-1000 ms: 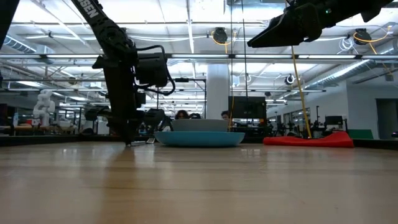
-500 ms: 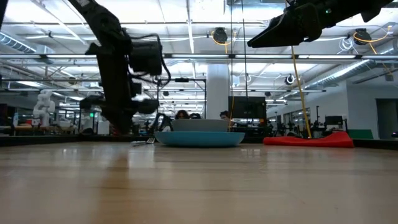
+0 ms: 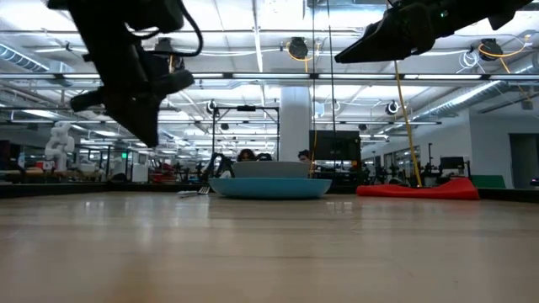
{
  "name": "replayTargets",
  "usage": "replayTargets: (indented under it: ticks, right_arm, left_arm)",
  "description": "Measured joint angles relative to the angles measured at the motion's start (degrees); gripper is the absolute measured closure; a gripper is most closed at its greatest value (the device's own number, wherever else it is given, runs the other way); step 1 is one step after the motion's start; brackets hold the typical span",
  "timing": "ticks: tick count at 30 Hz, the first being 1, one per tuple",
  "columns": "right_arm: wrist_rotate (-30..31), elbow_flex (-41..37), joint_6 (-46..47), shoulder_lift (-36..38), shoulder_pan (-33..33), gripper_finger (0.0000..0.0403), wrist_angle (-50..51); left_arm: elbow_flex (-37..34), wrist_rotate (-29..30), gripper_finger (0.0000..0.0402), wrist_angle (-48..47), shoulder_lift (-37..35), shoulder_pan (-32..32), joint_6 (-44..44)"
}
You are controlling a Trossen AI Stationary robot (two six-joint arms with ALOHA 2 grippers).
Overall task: Pick and place plate/cup/fork/spoon on tray
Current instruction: Put the yellow spoon into the grey bowl
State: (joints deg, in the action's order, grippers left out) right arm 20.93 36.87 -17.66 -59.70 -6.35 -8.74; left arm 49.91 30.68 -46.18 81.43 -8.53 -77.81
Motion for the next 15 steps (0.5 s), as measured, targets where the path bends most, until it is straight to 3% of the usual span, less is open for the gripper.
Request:
replayTargets:
  ticks: [6,15]
  right_arm:
    - [-0.02,0.02,1.82,0.00,0.00,0.0124,-0.14]
    - [-0.01,0.02,6.61,0.00,-0.01,0.0124,-0.03]
  left_arm:
    - [2.33,-2.53,0.0366,-5.69,0.20,-8.33,-9.27]
    - [9.19,-2.86,0.0366,-16.34,0.41,-16.16,-15.63]
